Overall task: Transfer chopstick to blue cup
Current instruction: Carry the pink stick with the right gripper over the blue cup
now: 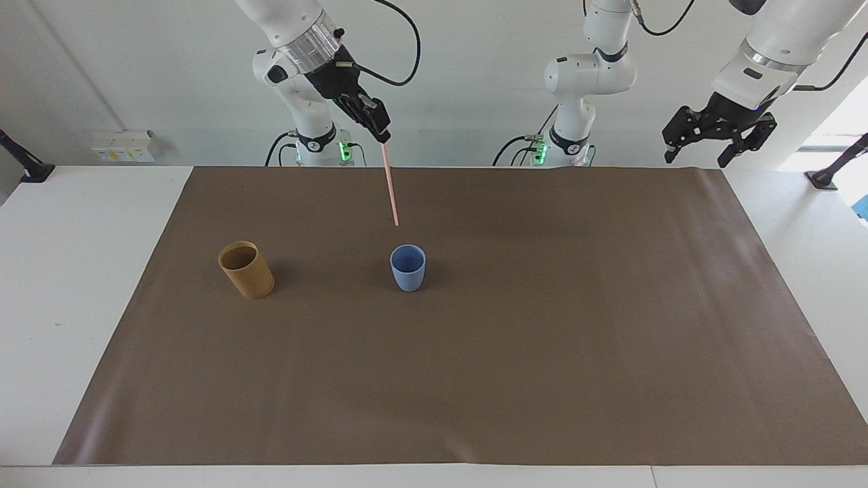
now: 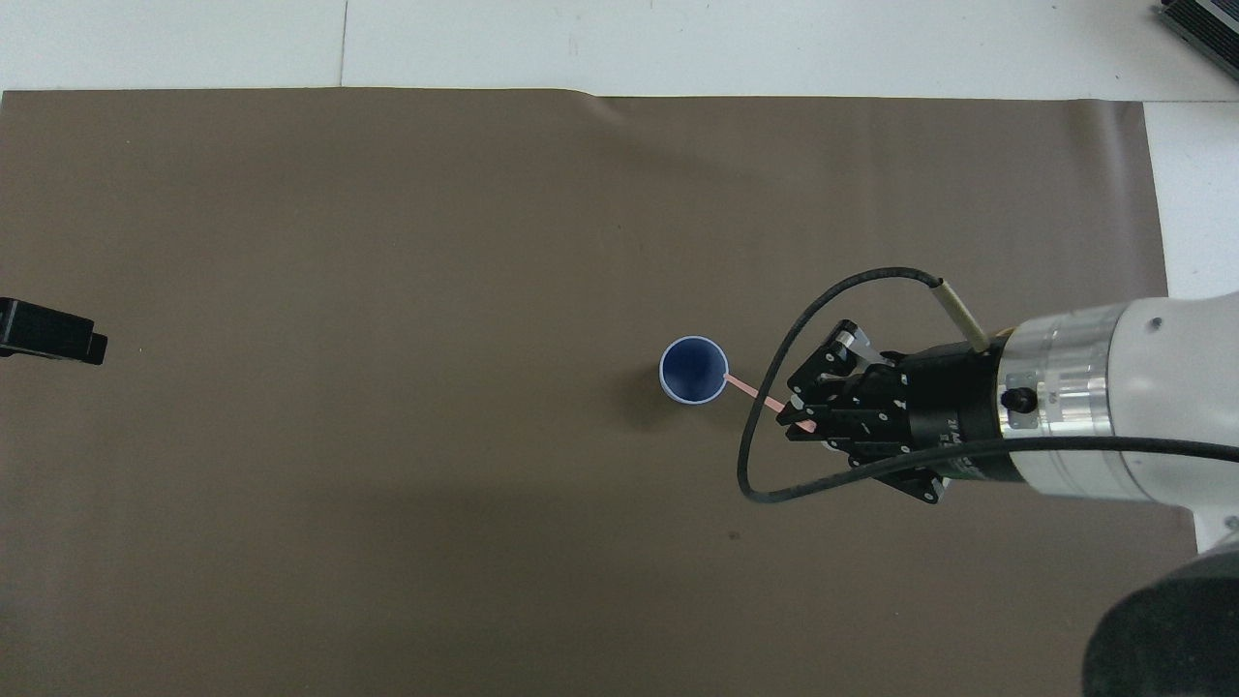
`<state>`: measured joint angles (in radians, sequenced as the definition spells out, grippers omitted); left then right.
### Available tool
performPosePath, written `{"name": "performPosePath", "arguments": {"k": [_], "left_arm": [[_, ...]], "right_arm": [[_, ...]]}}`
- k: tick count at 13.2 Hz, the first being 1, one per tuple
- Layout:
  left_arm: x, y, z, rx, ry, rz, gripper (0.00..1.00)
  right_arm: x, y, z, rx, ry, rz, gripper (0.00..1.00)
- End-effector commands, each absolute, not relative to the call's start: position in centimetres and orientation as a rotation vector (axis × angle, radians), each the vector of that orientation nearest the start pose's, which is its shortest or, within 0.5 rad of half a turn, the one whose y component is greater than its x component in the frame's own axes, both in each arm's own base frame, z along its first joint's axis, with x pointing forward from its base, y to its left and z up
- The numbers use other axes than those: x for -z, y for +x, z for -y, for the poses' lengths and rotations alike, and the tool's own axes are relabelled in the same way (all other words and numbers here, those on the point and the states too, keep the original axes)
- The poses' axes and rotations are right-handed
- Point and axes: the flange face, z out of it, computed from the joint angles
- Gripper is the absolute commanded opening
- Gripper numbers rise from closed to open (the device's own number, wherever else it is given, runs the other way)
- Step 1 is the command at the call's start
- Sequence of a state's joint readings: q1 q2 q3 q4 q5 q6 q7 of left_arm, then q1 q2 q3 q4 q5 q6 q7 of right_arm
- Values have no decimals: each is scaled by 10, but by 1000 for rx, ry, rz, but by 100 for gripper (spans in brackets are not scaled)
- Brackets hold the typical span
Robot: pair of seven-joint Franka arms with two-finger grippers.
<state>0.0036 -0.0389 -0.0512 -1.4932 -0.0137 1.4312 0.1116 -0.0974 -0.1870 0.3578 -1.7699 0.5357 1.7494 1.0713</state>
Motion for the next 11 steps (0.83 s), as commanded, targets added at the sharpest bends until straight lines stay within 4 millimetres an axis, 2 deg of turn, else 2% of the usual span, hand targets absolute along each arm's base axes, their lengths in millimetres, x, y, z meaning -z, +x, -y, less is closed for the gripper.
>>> {"name": "performPosePath", "arguments": {"k": [1, 6, 8, 10, 11], "left_arm": [[-672, 521, 25, -50, -3152, -257, 100], [-672, 521, 25, -50, -3152, -257, 100], [-671, 521, 25, -52, -3152, -257, 100], [-671, 521, 25, -52, -3152, -257, 100], [-672, 521, 25, -50, -3152, -257, 100]], "right_arm": [[-624, 494, -205, -253, -2384, -1194, 0], [-582, 491, -205, -260, -2439, -1189, 0], [-567, 486, -216, -250, -2473, -1132, 0], [-558, 485, -216, -223, -2476, -1119, 0], [-548, 486, -215, -209, -2521, -1039, 0]]}}
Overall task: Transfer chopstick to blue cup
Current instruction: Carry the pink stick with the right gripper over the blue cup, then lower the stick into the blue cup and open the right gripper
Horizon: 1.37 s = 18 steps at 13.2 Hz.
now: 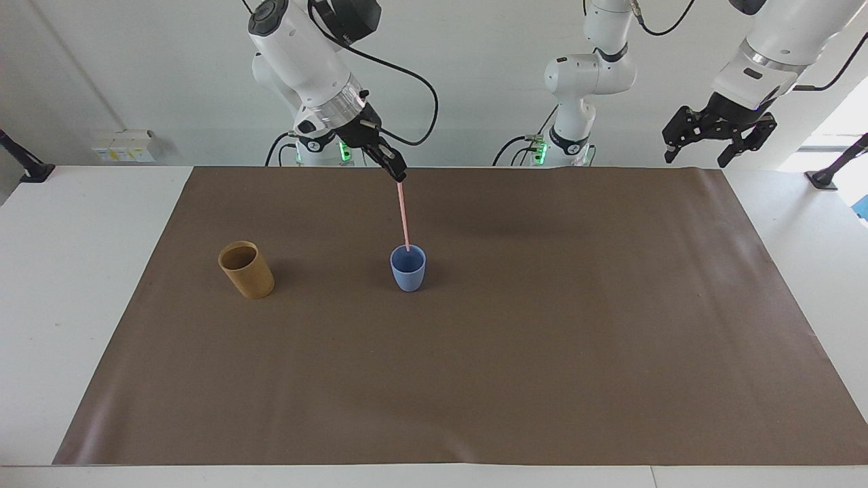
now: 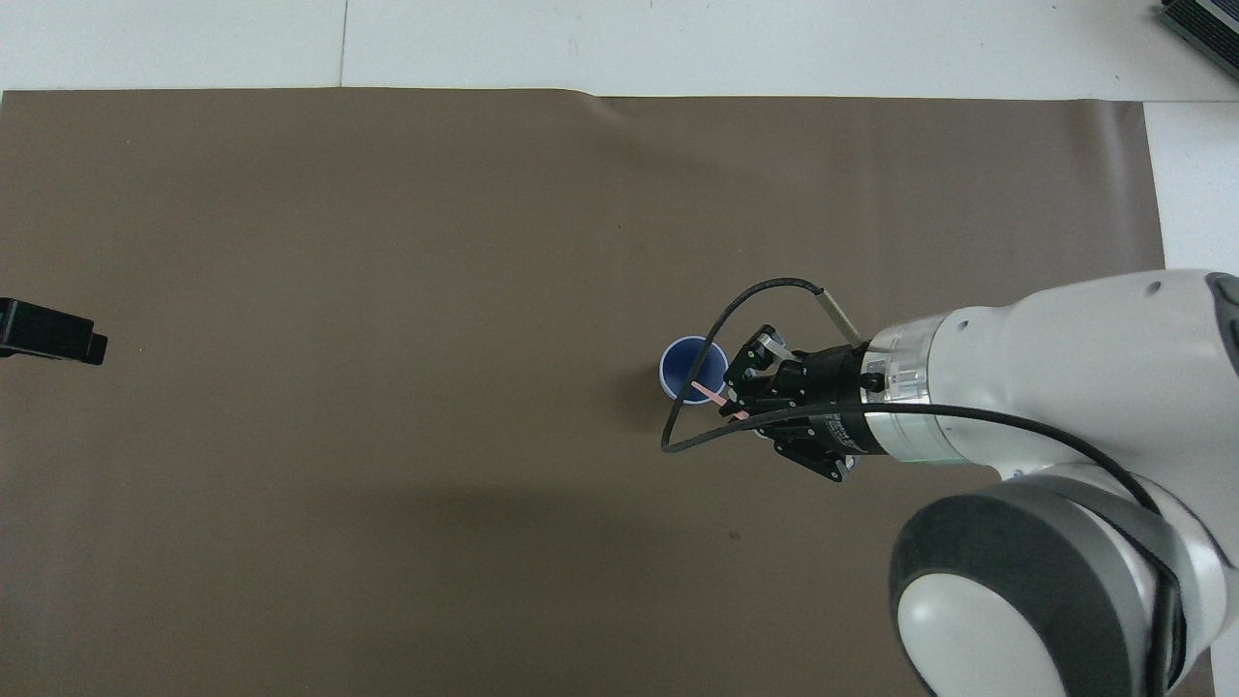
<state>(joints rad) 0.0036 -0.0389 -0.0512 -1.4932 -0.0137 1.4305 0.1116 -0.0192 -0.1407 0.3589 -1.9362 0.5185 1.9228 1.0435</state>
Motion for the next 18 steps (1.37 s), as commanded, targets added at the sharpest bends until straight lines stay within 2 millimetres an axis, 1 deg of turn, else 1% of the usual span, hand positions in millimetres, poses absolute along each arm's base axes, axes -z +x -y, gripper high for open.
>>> {"name": "performPosePath", "arguments": {"k": [1, 3, 4, 6, 8, 10, 11, 13, 15, 16, 17, 18], "left_arm": [[-671, 521, 25, -52, -3152, -257, 100], [-672, 521, 25, -50, -3152, -257, 100], [-672, 521, 25, -50, -3152, -257, 100], [-671, 521, 25, -52, -3152, -257, 100], [-671, 521, 25, -52, -3152, -257, 100], [-671, 521, 25, -52, -3152, -257, 100], [-672, 521, 25, -50, -3152, -254, 100], [-672, 521, 25, -50, -3152, -257, 100], [-672, 521, 25, -50, -3152, -257, 100], [-671, 521, 25, -52, -3152, -257, 100], [-671, 521, 25, -52, -3152, -257, 100], [-672, 521, 25, -50, -3152, -254, 100]], "right_arm": [[-536, 485, -213, -217, -2558, -973, 0], [-526, 482, -210, -226, -2579, -949, 0], [-523, 483, -210, -200, -2576, -941, 0], [-511, 484, -221, -125, -2571, -898, 0], [-508, 483, -220, -120, -2572, -897, 1], [-505, 481, -222, -108, -2591, -842, 11], [-504, 482, -221, -107, -2598, -823, 33], [-504, 481, -221, -114, -2602, -820, 39], [-503, 484, -218, -95, -2605, -793, 46], [-502, 487, -216, -92, -2613, -765, 47], [-502, 488, -215, -89, -2615, -753, 50], [-508, 490, -214, -76, -2610, -750, 55]]}}
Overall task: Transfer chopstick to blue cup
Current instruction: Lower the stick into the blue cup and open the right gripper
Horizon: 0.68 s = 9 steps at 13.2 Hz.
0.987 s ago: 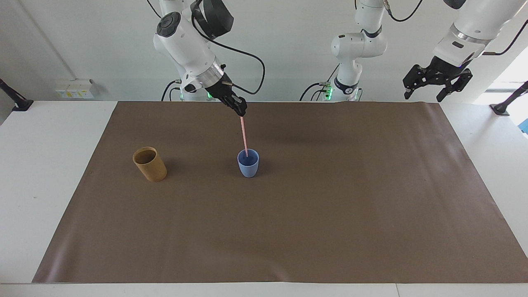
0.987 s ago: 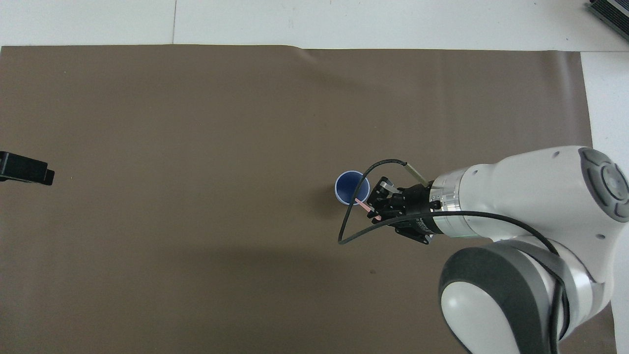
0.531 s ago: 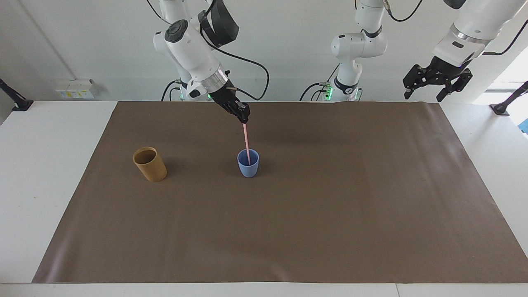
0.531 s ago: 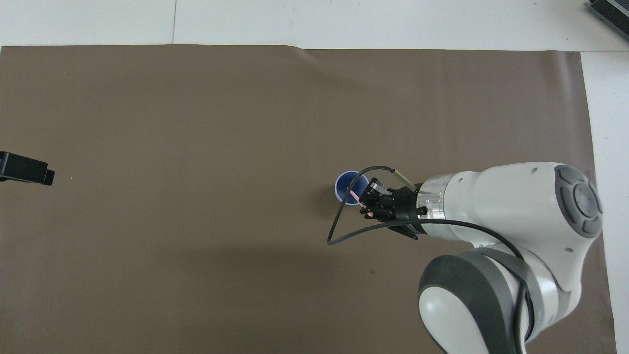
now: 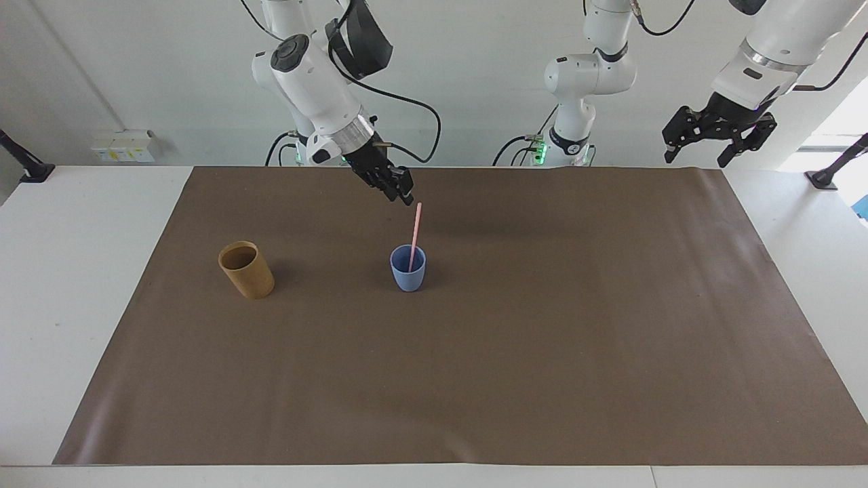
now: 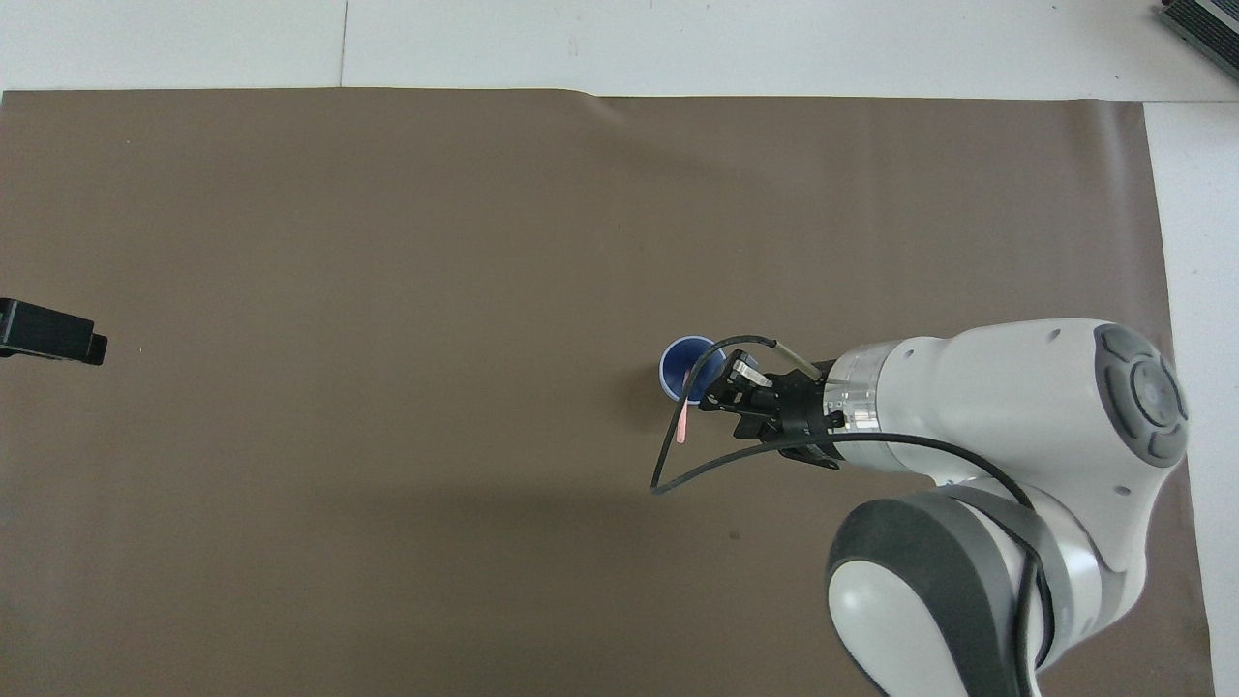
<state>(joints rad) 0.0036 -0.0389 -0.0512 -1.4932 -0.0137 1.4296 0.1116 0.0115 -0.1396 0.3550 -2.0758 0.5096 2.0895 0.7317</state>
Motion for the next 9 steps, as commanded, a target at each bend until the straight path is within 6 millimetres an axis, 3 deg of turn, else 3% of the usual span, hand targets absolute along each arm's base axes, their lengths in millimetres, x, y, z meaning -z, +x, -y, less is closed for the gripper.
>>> {"name": "performPosePath", "arguments": {"k": [1, 3, 4, 6, 9], "left_arm": [[-671, 521, 25, -52, -3152, -257, 100], [-671, 521, 25, -52, -3152, -254, 100], [-672, 521, 25, -50, -3152, -257, 100], [-672, 521, 25, -50, -3152, -254, 100], [-672, 521, 25, -50, -3152, -257, 100]], "right_arm": [[-516, 494, -210, -60, -2600, -755, 60], [-531, 505, -183, 10, -2635, -769, 87], [-538, 508, -175, 58, -2708, -731, 94], [-559, 509, -160, 129, -2848, -614, 100], [-576, 507, -149, 200, -3015, -390, 100]]}}
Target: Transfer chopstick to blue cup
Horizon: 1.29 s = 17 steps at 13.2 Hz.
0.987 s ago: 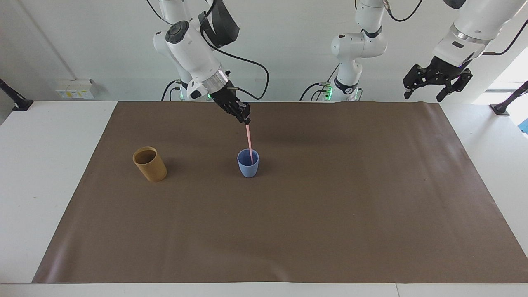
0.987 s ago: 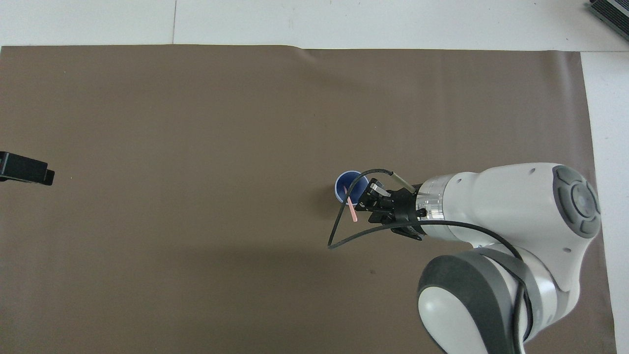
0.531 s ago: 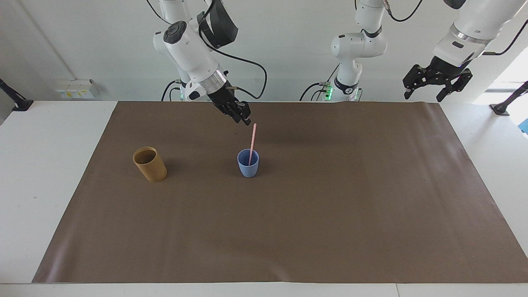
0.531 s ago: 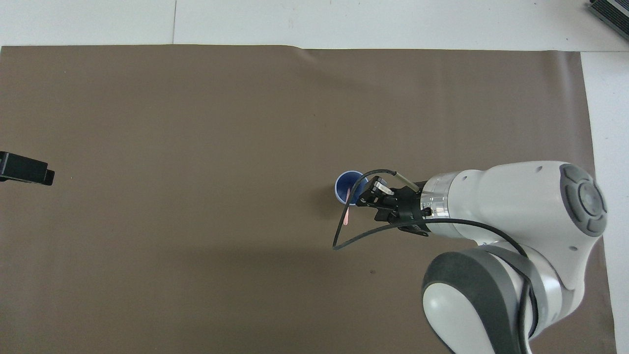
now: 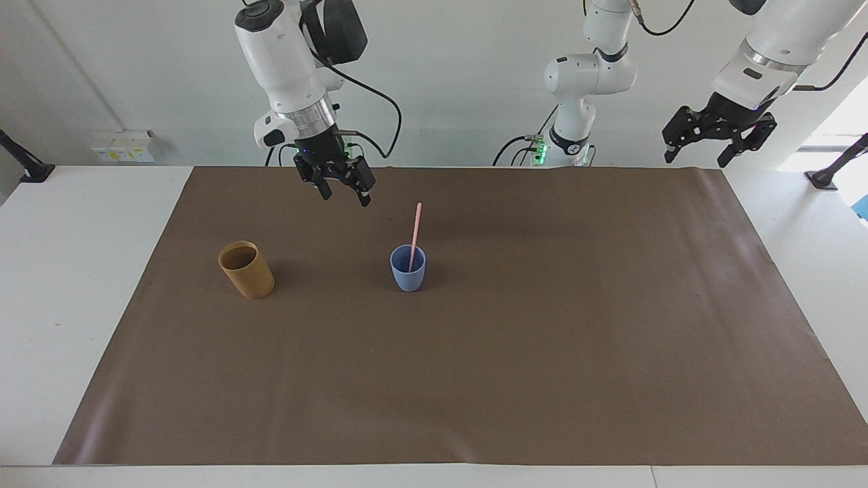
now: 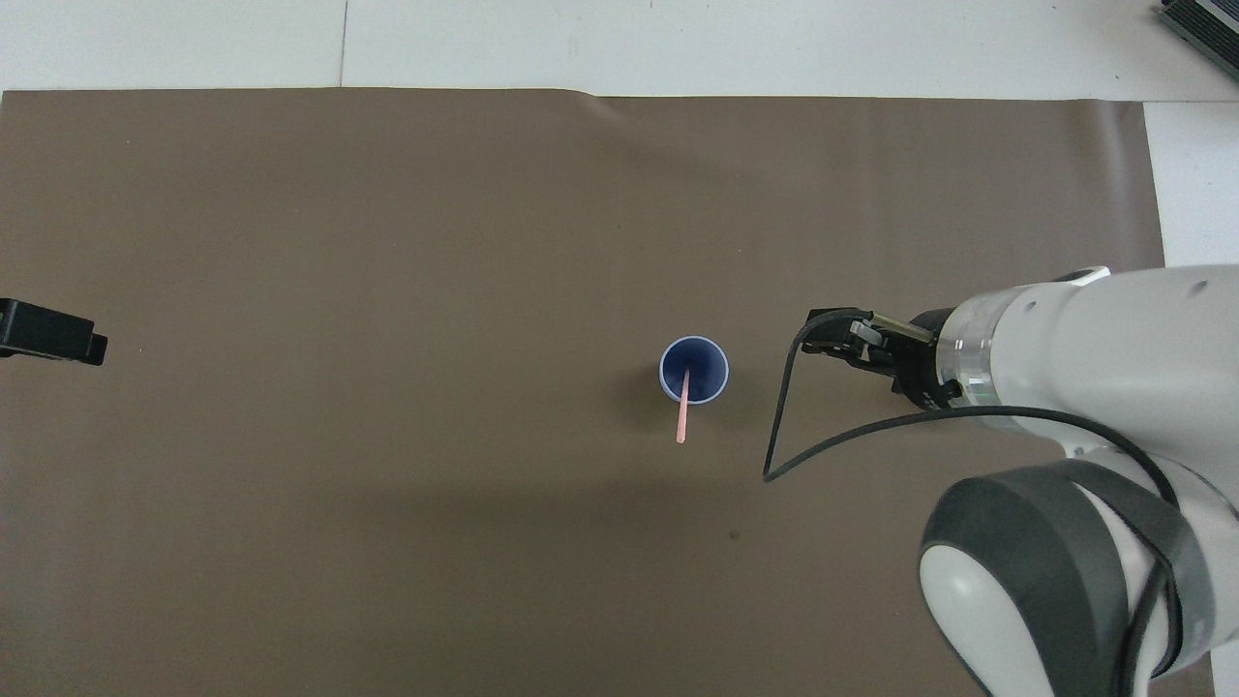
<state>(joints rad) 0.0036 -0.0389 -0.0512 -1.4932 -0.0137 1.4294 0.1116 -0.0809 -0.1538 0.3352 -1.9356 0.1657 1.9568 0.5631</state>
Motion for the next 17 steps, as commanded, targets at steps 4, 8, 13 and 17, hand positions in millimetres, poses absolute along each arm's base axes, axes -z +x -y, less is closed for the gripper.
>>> {"name": "performPosePath", "arguments": {"k": [4, 8, 13, 17], "left_arm": [[-671, 521, 25, -52, -3152, -257, 100], [-671, 521, 25, -52, -3152, -257, 100], [-672, 521, 25, -50, -3152, -257, 100], [-671, 521, 25, -52, -3152, -257, 100]], "right_arm": [[-580, 503, -152, 188, -3057, -156, 100], [-586, 499, -150, 131, -3080, -20, 100], [-610, 499, -133, 89, -3118, 12, 100], [-649, 504, -93, 98, -3164, -72, 100]]}}
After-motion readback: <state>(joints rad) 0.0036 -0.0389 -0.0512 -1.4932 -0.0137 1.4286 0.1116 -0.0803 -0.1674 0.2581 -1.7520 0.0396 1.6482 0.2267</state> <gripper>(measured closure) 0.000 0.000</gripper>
